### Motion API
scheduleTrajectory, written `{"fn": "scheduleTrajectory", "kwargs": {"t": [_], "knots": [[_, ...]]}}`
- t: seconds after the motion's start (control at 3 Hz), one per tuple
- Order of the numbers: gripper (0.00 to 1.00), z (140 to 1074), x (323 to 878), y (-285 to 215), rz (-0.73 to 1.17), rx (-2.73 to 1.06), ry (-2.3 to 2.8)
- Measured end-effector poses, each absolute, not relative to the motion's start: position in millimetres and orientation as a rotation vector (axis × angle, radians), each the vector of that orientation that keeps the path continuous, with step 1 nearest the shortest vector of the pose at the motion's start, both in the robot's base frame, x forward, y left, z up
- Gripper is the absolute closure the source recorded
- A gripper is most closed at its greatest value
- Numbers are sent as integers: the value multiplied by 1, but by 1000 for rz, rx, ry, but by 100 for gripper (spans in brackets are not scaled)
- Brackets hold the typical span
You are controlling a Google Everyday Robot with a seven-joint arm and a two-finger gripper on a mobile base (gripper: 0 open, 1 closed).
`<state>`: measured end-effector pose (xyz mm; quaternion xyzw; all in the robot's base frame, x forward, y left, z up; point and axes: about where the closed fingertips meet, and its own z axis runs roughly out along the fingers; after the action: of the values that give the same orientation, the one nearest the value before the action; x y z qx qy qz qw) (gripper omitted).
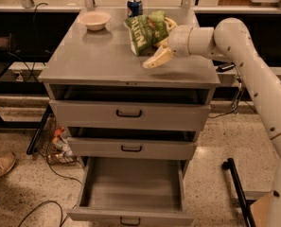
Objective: Pick green jalapeno chip bag from bottom drawer and place on counter
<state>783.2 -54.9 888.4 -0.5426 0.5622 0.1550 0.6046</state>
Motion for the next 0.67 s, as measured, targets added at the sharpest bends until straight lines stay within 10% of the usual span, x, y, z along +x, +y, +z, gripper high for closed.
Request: {"fn": "scheduleTrajectory", "kwargs": {"t": [0.67], "knots": [[0,904,733,-98,269,-1248,1319]]}}
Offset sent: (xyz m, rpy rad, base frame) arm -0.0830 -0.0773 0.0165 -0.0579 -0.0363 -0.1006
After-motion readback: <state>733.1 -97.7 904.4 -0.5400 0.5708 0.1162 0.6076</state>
